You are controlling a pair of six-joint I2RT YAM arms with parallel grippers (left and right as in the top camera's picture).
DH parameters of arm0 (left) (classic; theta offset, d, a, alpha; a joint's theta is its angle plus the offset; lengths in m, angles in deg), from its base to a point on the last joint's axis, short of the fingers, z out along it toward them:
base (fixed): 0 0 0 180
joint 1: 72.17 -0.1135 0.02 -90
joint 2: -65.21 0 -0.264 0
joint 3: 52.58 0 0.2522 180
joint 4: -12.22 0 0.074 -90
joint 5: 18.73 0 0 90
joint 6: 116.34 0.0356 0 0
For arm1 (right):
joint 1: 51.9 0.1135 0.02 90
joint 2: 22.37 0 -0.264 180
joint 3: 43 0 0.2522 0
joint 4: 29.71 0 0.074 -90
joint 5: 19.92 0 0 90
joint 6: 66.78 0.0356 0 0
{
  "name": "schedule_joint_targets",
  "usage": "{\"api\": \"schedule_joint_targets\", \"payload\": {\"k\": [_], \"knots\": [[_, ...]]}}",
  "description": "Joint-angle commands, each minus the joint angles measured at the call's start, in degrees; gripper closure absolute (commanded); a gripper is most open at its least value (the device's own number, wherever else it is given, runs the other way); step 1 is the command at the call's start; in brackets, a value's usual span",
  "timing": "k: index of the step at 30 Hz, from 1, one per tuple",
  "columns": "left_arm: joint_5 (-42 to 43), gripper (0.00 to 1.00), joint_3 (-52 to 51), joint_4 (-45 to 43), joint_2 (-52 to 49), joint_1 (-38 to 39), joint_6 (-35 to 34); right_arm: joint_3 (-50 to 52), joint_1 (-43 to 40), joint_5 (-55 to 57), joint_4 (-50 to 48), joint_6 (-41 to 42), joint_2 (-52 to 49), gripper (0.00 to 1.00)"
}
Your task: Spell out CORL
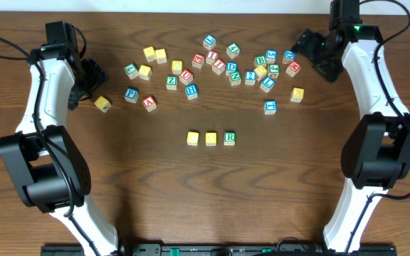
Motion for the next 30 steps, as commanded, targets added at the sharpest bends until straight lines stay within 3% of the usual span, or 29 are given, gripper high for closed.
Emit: {"api": "schedule_joint_targets", "payload": {"k": [1,6,17,26,29,30], "knots": [[-0.35,0.13,0.24,0.59,-0.35,-0.02,-0.72,0.07,0.61,-15.61,-4.02,0.72,0.11,0.01],[-0.33,0.13,0.24,0.57,-0.35,-0.02,-0.72,0.07,6.14,-16.22,-9.53,-7.78,0.04,0.01],[-0.35,0.13,0.24,0.57,-0.35,-0.02,-0.72,0.07,19.82,6.12,-9.64,-7.63,-3.30,0.11],[-0.35,0.13,0.24,0.57,-0.35,-0.02,-0.72,0.07,25.94,18.18,-10.43,-7.63,-4.57,0.31],[-0.35,0.13,0.24,0.57,-0.35,-0.02,-0.72,0.07,26.18,19.93,-11.23,-7.65,-4.57,0.32],[-0.35,0.13,0.24,0.57,-0.35,-0.02,-0.72,0.07,26.18,20.11,-11.43,-7.65,-4.57,0.28]]}}
